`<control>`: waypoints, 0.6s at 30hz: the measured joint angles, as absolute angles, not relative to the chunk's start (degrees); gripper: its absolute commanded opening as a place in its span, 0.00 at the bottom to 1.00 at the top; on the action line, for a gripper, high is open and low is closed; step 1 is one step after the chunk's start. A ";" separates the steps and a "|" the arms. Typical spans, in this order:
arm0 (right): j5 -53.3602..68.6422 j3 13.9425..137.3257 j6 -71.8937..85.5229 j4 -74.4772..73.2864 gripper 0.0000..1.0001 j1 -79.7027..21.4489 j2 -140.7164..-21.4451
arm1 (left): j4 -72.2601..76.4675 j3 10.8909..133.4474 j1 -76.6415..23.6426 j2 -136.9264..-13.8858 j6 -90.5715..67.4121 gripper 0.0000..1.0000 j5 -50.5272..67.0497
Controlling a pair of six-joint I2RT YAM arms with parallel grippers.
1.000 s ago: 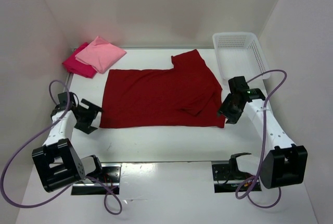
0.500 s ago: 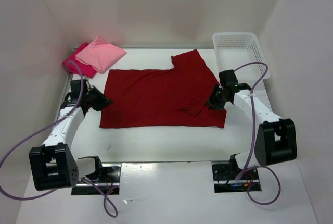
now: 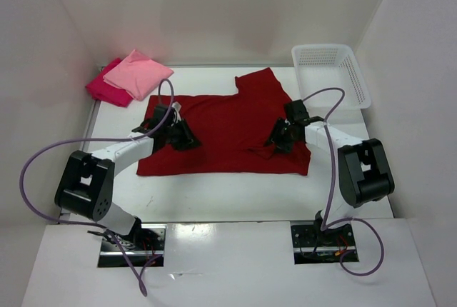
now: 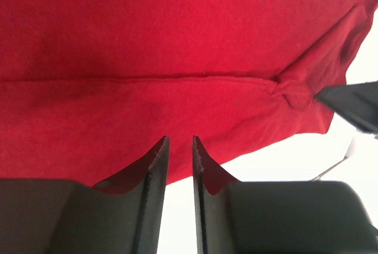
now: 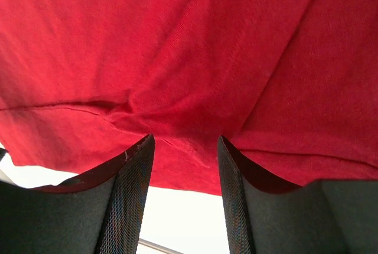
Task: Fold and stack the t-shirts
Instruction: Fold the flattened tshirt in 1/3 of the way
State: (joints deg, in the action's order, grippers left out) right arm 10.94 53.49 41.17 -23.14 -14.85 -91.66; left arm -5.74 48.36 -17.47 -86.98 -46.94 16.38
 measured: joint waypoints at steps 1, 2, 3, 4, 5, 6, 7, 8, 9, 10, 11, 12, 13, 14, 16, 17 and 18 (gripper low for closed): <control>10.74 53.12 41.54 -23.03 0.53 -15.03 -91.61 | -5.56 48.31 -17.32 -87.00 -46.94 0.30 16.21; 10.68 52.75 41.85 -23.05 0.53 -15.16 -91.59 | -5.23 48.27 -17.06 -87.02 -46.94 0.31 15.97; 10.48 52.29 42.15 -22.94 0.53 -15.35 -91.59 | -4.84 48.16 -16.67 -87.02 -46.94 0.31 15.68; 10.22 51.88 42.46 -22.94 0.53 -15.55 -91.59 | -4.27 47.83 -16.29 -87.02 -46.89 0.31 15.68; 10.04 51.42 42.61 -22.90 0.53 -15.75 -91.59 | -4.01 47.48 -15.79 -87.02 -46.87 0.31 15.42; 9.87 50.96 42.83 -22.76 0.53 -15.90 -91.59 | -3.79 47.03 -14.98 -87.02 -46.89 0.31 15.25; 9.85 50.50 42.98 -22.72 0.54 -15.99 -91.59 | -3.64 46.54 -14.24 -87.02 -46.87 0.31 15.09; 9.85 50.15 43.11 -22.72 0.54 -16.08 -91.59 | -3.46 46.04 -13.39 -87.05 -46.85 0.31 14.92; 9.76 49.87 43.31 -22.74 0.54 -16.19 -91.59 | -3.36 45.60 -12.56 -87.15 -46.76 0.31 14.79; 9.76 49.76 43.51 -22.74 0.54 -16.29 -91.59 | -3.36 45.32 -11.79 -87.35 -46.72 0.31 14.61; 9.76 49.76 43.68 -22.70 0.54 -16.38 -91.59 | -3.36 45.21 -11.09 -87.59 -46.65 0.33 14.52; 9.82 49.76 43.90 -22.57 0.54 -16.43 -91.59 | -3.33 45.19 -10.50 -87.92 -46.63 0.33 14.26; 9.87 49.67 44.14 -22.13 0.54 -16.43 -91.55 | -3.29 45.19 -10.17 -88.09 -46.61 0.33 14.15; 9.96 49.50 44.36 -21.47 0.54 -16.43 -91.48 | -3.22 45.10 -9.98 -88.20 -46.61 0.33 14.11; 10.59 49.28 44.99 -20.25 0.54 -16.45 -91.44 | -2.68 44.53 -9.91 -88.23 -46.54 0.33 13.72; 11.00 49.28 45.19 -19.75 0.54 -16.47 -91.48 | -2.59 44.18 -9.91 -88.25 -46.52 0.33 13.67; 11.44 49.28 45.36 -19.20 0.54 -16.49 -91.57 | -2.52 43.86 -9.91 -88.25 -46.50 0.33 13.47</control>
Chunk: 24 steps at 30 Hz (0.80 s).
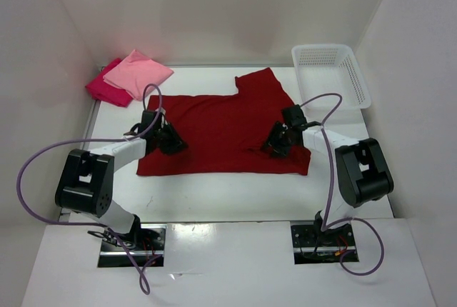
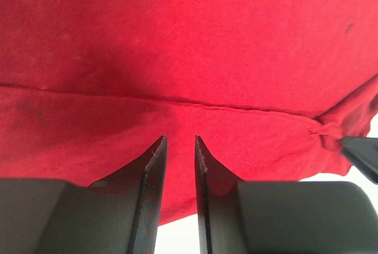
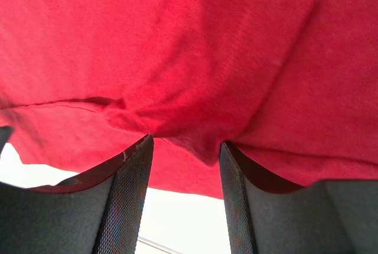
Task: Fold and stack the t-shirts
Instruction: Fold the flattened tshirt in 1/3 of the way
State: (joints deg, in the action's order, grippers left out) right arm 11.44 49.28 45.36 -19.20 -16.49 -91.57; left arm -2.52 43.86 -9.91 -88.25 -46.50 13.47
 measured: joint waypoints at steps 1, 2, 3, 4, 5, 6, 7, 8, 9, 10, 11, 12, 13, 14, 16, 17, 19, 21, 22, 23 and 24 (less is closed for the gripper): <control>11.86 49.30 45.43 -18.44 0.54 -16.51 -91.88 | -2.52 43.48 -9.91 -88.25 -46.50 0.33 13.30; 12.23 49.30 45.54 -17.52 0.54 -16.51 -92.38 | -2.55 43.11 -9.91 -88.25 -46.50 0.33 13.10; 12.62 49.41 45.58 -16.95 0.54 -16.51 -93.10 | -2.57 42.78 -9.91 -88.25 -46.50 0.33 12.86; 13.02 49.63 45.60 -16.60 0.54 -16.53 -93.97 | -2.76 42.61 -9.91 -88.25 -46.50 0.33 12.67; 13.41 49.98 45.69 -16.45 0.54 -16.53 -94.85 | -2.87 42.48 -9.91 -88.25 -46.50 0.34 12.53; 14.06 50.63 45.82 -16.38 0.54 -16.51 -95.53 | -2.94 42.41 -9.91 -88.25 -46.50 0.34 12.34; 14.46 51.20 45.95 -16.21 0.54 -16.53 -95.92 | -2.94 42.37 -9.91 -88.25 -46.48 0.34 12.23; 14.92 52.12 46.04 -16.08 0.54 -16.53 -96.36 | -3.01 42.37 -9.82 -88.12 -46.48 0.34 12.21; 15.35 53.23 46.26 -16.10 0.53 -16.53 -96.92 | -3.07 42.33 -9.76 -87.88 -46.48 0.34 12.19; 15.70 54.57 46.44 -15.99 0.53 -16.53 -97.54 | -3.18 42.33 -9.67 -87.48 -46.48 0.34 12.16; 16.14 56.60 46.68 -16.05 0.51 -16.53 -98.67 | -3.38 42.30 -9.58 -86.96 -46.48 0.34 12.05; 16.58 58.87 46.74 -16.10 0.51 -16.53 -99.92 | -3.60 42.28 -9.52 -86.30 -46.50 0.34 12.01; 16.95 61.93 47.07 -16.03 0.51 -16.60 -101.58 | -3.77 42.26 -9.50 -85.38 -46.48 0.34 11.97; 17.28 64.75 47.20 -15.77 0.51 -16.64 -103.24 | -3.99 42.24 -9.47 -84.44 -46.48 0.34 11.88; 17.89 71.02 47.62 -15.73 0.51 -16.82 -106.61 | -4.38 42.22 -9.45 -82.50 -46.48 0.34 11.79; 18.17 73.82 47.81 -15.59 0.51 -16.88 -108.03 | -4.43 42.22 -9.45 -81.73 -46.48 0.34 11.79; 18.90 78.00 48.07 -15.57 0.53 -17.02 -109.67 | -4.99 42.22 -9.45 -80.20 -46.48 0.34 11.81; 18.61 78.46 47.88 -15.77 0.54 -17.21 -109.03 | -5.85 42.22 -9.45 -78.70 -46.48 0.34 11.81; 18.11 78.19 47.51 -16.21 0.54 -17.43 -108.22 | -6.33 42.22 -9.45 -77.87 -46.50 0.34 11.79; 16.91 77.19 47.00 -16.27 0.44 -17.65 -106.83 | -6.59 42.15 -9.45 -76.90 -46.52 0.34 11.79; 15.68 75.77 46.37 -16.75 0.40 -17.91 -104.99 | -6.59 42.09 -9.45 -76.09 -46.52 0.35 11.79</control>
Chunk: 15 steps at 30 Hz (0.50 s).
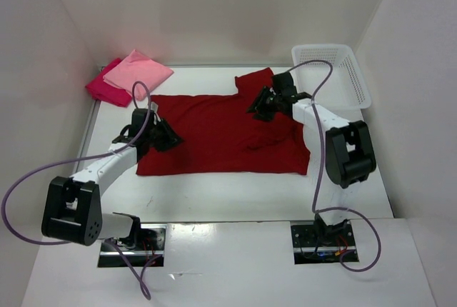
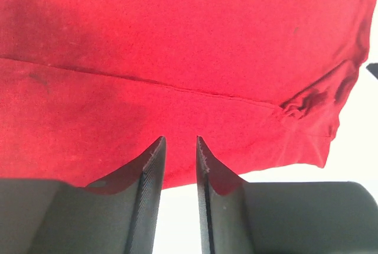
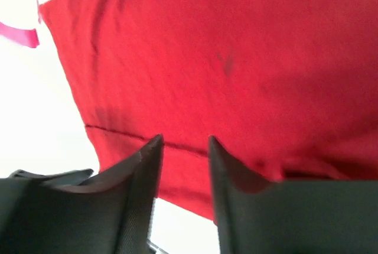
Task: Fold and stack the t-shirts
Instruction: Fold the flattened tshirt in 1/3 of the way
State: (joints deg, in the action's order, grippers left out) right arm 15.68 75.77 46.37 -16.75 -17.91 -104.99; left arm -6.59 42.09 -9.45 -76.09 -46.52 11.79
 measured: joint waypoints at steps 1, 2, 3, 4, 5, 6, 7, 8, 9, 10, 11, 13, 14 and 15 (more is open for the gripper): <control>14.46 73.73 45.95 -17.69 0.35 -18.15 -102.45 | -6.70 42.02 -9.45 -75.24 -46.52 0.35 11.77; 13.52 72.31 45.54 -18.46 0.31 -18.26 -100.51 | -6.70 42.00 -9.45 -74.81 -46.52 0.35 11.79; 12.38 70.50 45.08 -19.55 0.27 -18.37 -98.13 | -6.66 41.98 -9.45 -74.56 -46.52 0.35 11.81; 11.14 68.55 44.84 -20.82 0.27 -18.48 -95.55 | -6.57 41.91 -9.45 -74.59 -46.52 0.35 11.81; 10.28 67.24 44.64 -21.65 0.31 -18.48 -93.91 | -6.57 41.82 -9.45 -74.59 -46.52 0.35 11.84; 9.37 65.78 44.53 -22.31 0.35 -18.48 -92.31 | -6.70 41.63 -9.45 -74.59 -46.52 0.35 11.86; 8.47 64.12 44.27 -22.65 0.41 -18.50 -90.83 | -6.70 41.41 -9.45 -74.61 -46.52 0.35 11.90; 7.60 62.70 44.07 -23.40 0.47 -18.50 -89.69 | -6.66 41.17 -9.45 -74.59 -46.52 0.35 11.88; 6.92 61.71 44.01 -23.94 0.52 -18.50 -89.10 | -6.72 40.99 -9.45 -74.65 -46.52 0.35 11.90; 6.20 61.25 43.72 -24.91 0.56 -18.50 -88.90 | -6.74 40.86 -9.45 -74.72 -46.52 0.35 11.90; 5.76 61.23 43.40 -25.58 0.57 -18.50 -89.10 | -6.79 40.86 -9.45 -74.94 -46.52 0.35 11.99; 4.64 61.28 42.65 -25.98 0.58 -18.68 -90.06 | -6.66 40.86 -9.45 -75.40 -46.52 0.35 12.16; 4.03 61.34 42.35 -26.15 0.58 -18.94 -90.63 | -6.52 40.86 -9.45 -75.61 -46.52 0.35 12.25; 3.64 61.49 42.13 -26.37 0.58 -19.33 -91.44 | -6.39 40.86 -9.45 -75.85 -46.52 0.35 12.29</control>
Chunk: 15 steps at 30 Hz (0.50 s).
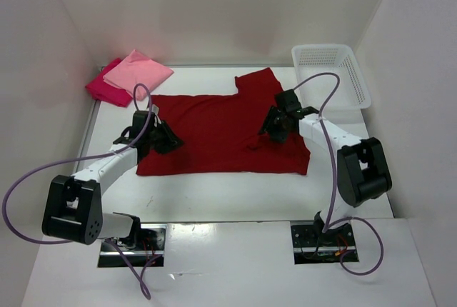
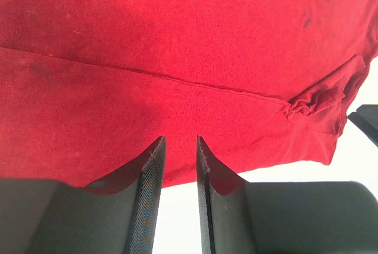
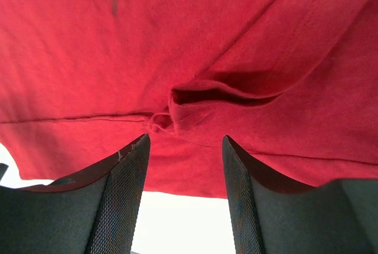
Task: Fold and stack the t-shirts
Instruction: Fold the flattened tshirt in 1/3 of the way
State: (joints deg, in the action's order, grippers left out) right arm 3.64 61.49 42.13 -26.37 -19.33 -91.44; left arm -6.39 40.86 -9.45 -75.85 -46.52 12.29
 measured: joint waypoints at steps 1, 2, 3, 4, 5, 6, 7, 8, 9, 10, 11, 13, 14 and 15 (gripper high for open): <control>3.49 61.67 41.98 -26.41 0.58 -19.73 -92.31 | -6.37 40.86 -9.45 -75.94 -46.52 0.35 12.32; 3.40 61.89 41.87 -26.52 0.58 -20.12 -93.10 | -6.37 40.86 -9.45 -75.99 -46.52 0.36 12.36; 3.40 62.22 41.69 -26.65 0.58 -20.43 -94.00 | -6.33 40.86 -9.45 -75.96 -46.52 0.36 12.47; 3.40 62.65 41.58 -26.72 0.58 -20.71 -94.89 | -6.24 40.82 -9.45 -75.99 -46.52 0.36 12.53; 3.38 63.16 41.45 -26.76 0.58 -20.82 -95.68 | -6.13 40.80 -9.45 -75.99 -46.52 0.36 12.67; 3.36 63.83 41.28 -26.85 0.58 -21.02 -96.53 | -5.93 40.71 -9.45 -75.99 -46.52 0.36 12.75; 3.11 64.49 41.17 -26.89 0.54 -21.10 -97.19 | -5.91 40.64 -9.45 -75.99 -46.52 0.36 12.82; 2.94 65.17 40.91 -26.89 0.52 -21.19 -97.86 | -5.72 40.47 -9.45 -75.99 -46.52 0.37 12.93; 2.61 65.71 40.77 -26.92 0.51 -21.26 -98.19 | -5.63 40.29 -9.45 -75.99 -46.52 0.37 13.02; 2.28 66.13 40.75 -26.92 0.48 -21.30 -98.41 | -5.54 40.07 -9.45 -75.99 -46.52 0.37 13.17; 2.04 66.46 40.64 -26.98 0.47 -21.32 -98.43 | -5.58 39.92 -9.45 -75.99 -46.54 0.37 13.28; 1.39 66.98 40.56 -27.03 0.46 -21.34 -98.50 | -5.54 39.88 -9.45 -75.99 -46.54 0.37 13.41; 1.10 67.29 40.56 -27.09 0.42 -21.34 -98.63 | -5.50 39.88 -9.45 -75.99 -46.57 0.37 13.41; 0.82 67.64 40.53 -27.22 0.40 -21.34 -98.78 | -5.50 39.88 -9.45 -75.99 -46.61 0.37 13.41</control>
